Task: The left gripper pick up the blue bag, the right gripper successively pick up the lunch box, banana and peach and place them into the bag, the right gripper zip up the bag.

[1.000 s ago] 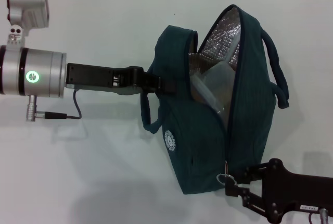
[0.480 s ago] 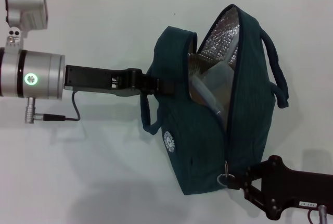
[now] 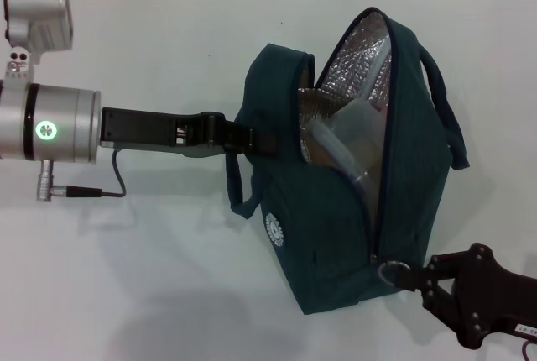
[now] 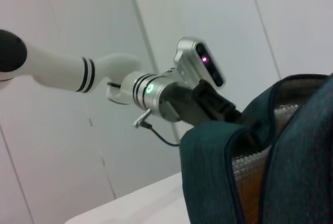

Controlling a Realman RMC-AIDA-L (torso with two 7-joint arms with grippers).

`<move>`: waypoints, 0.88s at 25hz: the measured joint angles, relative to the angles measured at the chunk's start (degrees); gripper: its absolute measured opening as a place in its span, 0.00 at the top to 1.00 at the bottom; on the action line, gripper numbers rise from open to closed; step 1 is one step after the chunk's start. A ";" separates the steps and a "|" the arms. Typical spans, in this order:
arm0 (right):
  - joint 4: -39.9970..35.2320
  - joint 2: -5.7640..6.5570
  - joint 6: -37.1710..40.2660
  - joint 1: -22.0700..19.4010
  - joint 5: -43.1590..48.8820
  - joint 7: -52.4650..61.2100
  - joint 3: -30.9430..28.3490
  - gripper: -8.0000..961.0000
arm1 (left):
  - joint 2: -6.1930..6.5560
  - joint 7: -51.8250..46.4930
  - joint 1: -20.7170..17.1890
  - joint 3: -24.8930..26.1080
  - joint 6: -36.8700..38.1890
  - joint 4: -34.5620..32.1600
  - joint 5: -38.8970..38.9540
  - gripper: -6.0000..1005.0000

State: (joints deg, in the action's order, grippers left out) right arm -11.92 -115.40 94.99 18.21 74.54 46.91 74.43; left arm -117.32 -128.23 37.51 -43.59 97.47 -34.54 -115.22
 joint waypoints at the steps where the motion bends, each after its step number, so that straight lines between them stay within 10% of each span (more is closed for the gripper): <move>1: 0.01 0.01 0.05 -0.19 -0.26 0.02 0.00 0.99 | 0.01 0.01 0.00 0.00 0.00 0.00 0.00 0.96; 22: 1.83 0.05 -3.17 0.58 1.49 6.61 0.81 0.99 | -0.16 0.16 -0.43 0.44 -0.09 0.00 0.34 0.96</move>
State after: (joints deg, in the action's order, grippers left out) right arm -10.09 -115.36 91.82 18.79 76.03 53.52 75.24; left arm -117.49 -128.07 37.08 -43.15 97.37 -34.54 -114.89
